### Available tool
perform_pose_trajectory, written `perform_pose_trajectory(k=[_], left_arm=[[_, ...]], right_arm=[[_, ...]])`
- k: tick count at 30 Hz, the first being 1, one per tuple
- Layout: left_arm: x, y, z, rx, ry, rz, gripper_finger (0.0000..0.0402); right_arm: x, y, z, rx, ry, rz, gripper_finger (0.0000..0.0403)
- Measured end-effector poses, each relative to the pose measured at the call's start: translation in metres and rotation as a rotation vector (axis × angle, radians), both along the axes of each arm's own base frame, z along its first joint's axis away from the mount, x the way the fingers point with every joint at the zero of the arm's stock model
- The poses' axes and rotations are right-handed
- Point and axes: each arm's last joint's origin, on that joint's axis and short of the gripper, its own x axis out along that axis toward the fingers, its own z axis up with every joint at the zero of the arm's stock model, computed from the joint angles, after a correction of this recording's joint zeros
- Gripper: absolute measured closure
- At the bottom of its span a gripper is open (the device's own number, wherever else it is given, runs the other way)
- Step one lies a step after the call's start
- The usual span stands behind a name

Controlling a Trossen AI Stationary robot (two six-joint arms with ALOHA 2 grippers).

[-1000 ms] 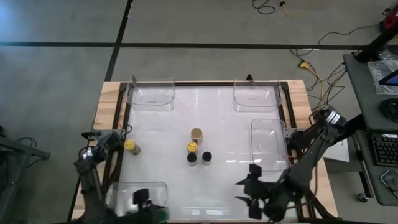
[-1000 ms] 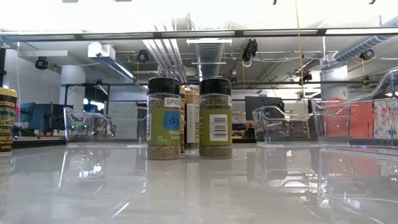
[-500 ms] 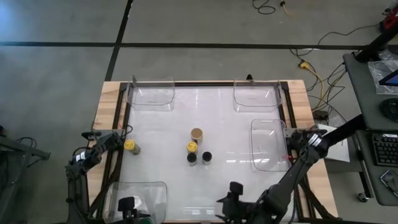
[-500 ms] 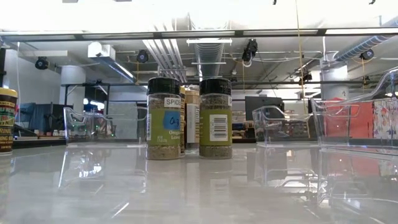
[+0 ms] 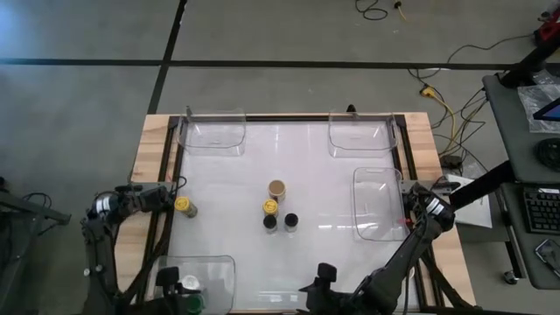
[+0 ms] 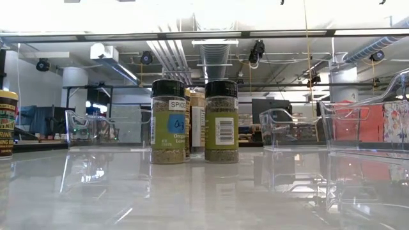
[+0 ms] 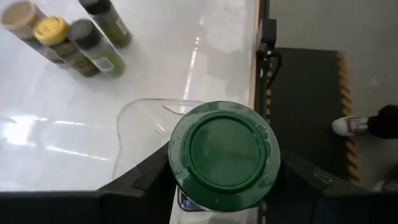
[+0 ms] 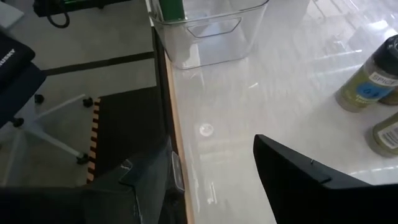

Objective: Sort spices by type
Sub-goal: Put the green seasoning bottle into the bottom transparent bin

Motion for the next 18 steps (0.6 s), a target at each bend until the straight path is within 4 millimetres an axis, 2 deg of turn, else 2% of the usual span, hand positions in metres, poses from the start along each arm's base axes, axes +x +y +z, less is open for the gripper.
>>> perform_pose_trajectory(k=[10, 18], left_arm=[[-0.006, 0.033, -0.041, -0.102, -0.02, -0.109, 0.0218], [-0.01, 0.037, -0.08, -0.094, 0.035, -0.234, 0.0217]], right_arm=[[0.004, -0.005, 0.0, 0.035, -0.001, -0.05, 0.0183], [0.008, -0.009, 0.0, 0.056, -0.001, -0.083, 0.0183]])
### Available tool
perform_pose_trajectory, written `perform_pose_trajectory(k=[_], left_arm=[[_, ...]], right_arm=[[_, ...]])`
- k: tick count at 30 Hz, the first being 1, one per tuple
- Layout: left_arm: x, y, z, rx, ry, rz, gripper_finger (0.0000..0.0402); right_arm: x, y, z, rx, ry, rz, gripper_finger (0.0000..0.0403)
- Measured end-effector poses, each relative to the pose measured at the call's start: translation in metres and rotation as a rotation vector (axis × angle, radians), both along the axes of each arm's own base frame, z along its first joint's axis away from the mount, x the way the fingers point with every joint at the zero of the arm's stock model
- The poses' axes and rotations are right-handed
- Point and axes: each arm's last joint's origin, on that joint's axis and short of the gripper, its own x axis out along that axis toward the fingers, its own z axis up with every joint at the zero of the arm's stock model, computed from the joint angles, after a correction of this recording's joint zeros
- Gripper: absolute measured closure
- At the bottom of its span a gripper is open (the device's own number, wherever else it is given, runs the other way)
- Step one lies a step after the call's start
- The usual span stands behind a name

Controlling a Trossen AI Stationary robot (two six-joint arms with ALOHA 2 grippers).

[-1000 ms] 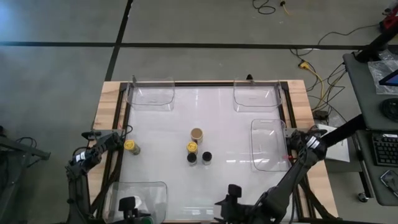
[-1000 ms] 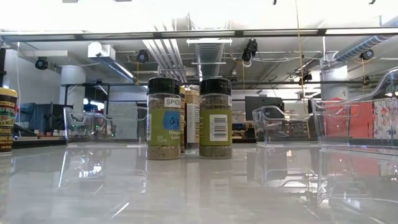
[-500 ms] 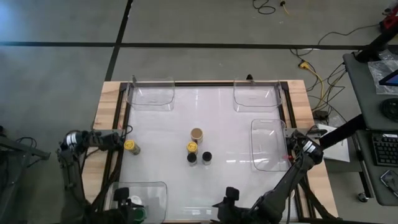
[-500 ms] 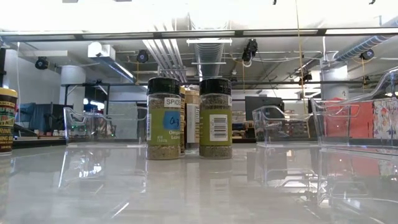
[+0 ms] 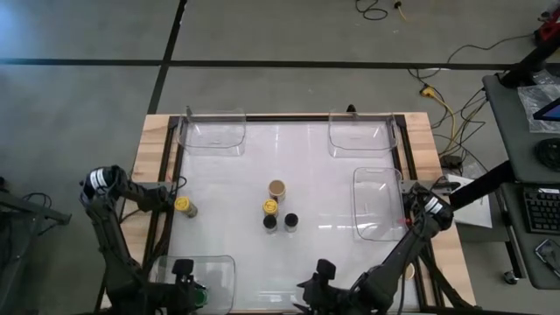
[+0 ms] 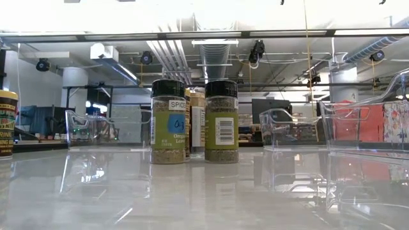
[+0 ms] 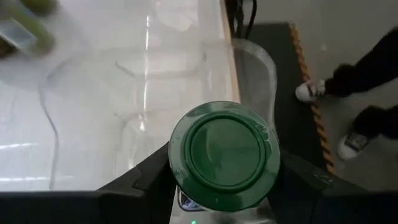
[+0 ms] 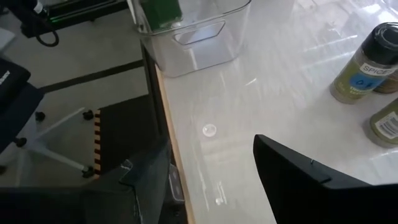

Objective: Sort spices by type
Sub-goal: Put the green seasoning bottle into the bottom transparent bin

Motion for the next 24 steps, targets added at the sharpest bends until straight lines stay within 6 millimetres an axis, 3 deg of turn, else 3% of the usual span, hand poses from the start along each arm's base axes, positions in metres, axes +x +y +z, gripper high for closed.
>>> perform_pose_trajectory(k=[3, 24], left_arm=[[0.0, 0.001, -0.011, -0.003, 0.003, 0.003, 0.0217], [0.002, -0.008, -0.027, -0.048, -0.006, -0.003, 0.0217]], right_arm=[[0.003, -0.003, 0.0, 0.005, -0.001, -0.016, 0.0184], [0.025, -0.028, 0.0, -0.033, 0.006, -0.054, 0.0184]])
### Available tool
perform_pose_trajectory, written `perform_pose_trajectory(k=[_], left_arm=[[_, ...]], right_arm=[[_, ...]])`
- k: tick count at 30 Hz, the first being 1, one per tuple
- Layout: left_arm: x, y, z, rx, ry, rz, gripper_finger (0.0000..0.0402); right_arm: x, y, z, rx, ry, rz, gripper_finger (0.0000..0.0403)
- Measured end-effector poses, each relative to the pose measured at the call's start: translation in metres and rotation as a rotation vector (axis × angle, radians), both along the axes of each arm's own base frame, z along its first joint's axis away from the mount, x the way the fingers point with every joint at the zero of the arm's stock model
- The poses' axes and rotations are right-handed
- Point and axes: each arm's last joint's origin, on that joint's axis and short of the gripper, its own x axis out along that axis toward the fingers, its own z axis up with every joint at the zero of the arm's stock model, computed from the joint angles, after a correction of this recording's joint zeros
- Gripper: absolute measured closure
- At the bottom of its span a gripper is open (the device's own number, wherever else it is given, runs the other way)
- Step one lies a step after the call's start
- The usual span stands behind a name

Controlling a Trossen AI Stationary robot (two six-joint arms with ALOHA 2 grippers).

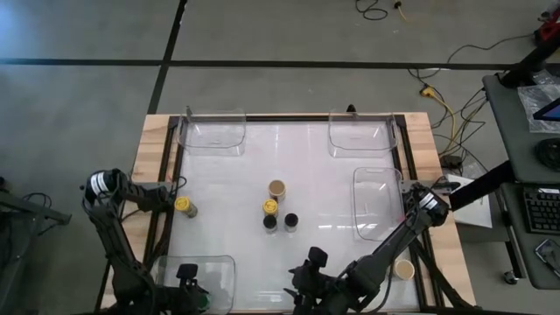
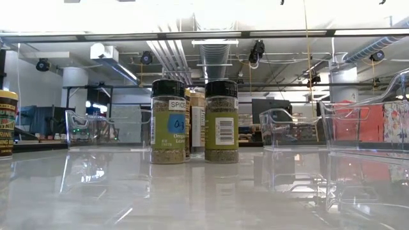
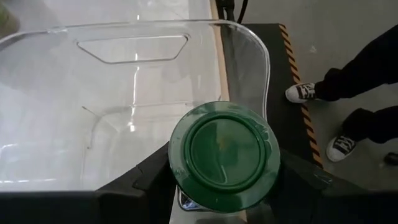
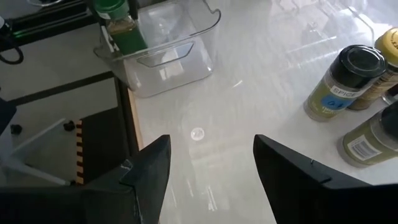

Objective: Sort spices by type
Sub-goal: Put the green seasoning bottle into the bottom transparent bin

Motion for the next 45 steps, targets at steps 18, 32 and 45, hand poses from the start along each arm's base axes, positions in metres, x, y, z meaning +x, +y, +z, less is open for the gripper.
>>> perform_pose_trajectory(k=[18, 32, 45], left_arm=[[0.0, -0.001, -0.013, -0.028, 0.031, 0.025, 0.0216], [-0.001, -0.001, -0.014, -0.042, 0.058, 0.021, 0.0197], [0.0, -0.001, -0.013, -0.056, 0.062, 0.034, 0.0196]], right_arm=[[0.002, -0.003, 0.0, -0.007, 0.005, 0.006, 0.0184], [0.003, -0.002, 0.001, -0.001, -0.003, 0.005, 0.0183], [0.002, -0.001, 0.001, -0.001, -0.003, 0.008, 0.0183]])
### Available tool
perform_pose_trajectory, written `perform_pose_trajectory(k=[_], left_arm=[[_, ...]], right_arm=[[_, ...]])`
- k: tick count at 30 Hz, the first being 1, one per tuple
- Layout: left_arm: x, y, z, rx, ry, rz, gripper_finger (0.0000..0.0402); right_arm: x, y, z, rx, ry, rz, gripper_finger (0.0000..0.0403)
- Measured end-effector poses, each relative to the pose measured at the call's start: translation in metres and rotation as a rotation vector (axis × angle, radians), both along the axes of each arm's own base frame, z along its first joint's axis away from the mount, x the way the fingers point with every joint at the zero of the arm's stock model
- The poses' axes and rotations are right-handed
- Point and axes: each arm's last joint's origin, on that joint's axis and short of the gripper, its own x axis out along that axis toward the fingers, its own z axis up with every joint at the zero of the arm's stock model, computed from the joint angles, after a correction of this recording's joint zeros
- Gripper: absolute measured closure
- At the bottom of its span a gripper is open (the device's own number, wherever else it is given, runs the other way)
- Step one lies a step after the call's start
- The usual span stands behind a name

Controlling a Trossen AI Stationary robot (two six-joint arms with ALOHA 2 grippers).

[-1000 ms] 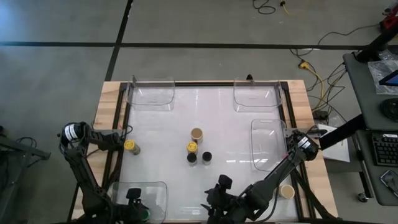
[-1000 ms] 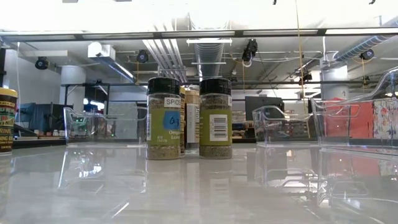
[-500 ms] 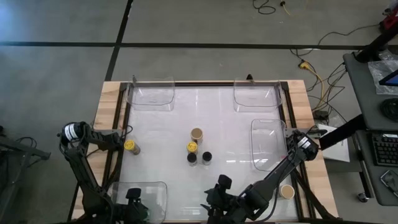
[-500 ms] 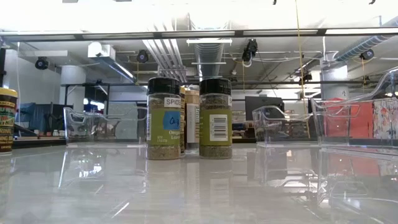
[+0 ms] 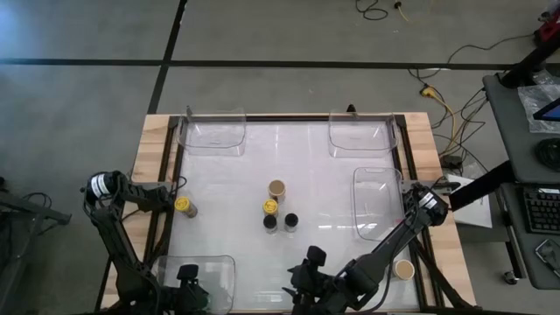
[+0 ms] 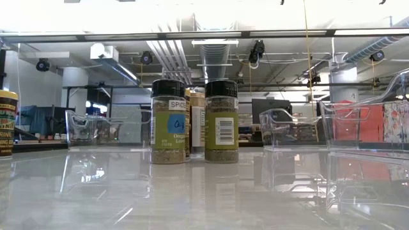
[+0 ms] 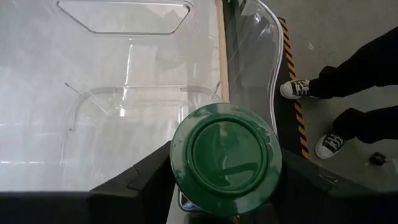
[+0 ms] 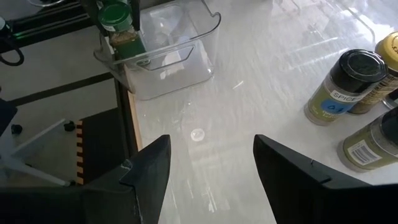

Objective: Sort spices by type
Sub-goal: Put the green seasoning bottle into the bottom transparent bin

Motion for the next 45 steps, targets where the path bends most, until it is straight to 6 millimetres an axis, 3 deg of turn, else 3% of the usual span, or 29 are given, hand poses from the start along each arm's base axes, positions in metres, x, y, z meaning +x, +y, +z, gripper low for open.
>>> perform_pose_trajectory(k=[19, 34, 45], left_arm=[[-0.001, 0.0, 0.002, -0.017, 0.013, 0.0, 0.0167], [-0.001, 0.0, 0.003, -0.027, 0.028, -0.006, 0.0166], [-0.002, 0.002, 0.019, 0.026, 0.056, 0.012, 0.0154]], right_arm=[[0.0, 0.0, 0.0, -0.008, 0.001, 0.007, 0.0183], [0.0, 0.0, 0.0, -0.011, 0.005, 0.007, 0.0183], [0.0, 0.0, 0.0, -0.012, 0.006, 0.007, 0.0183]])
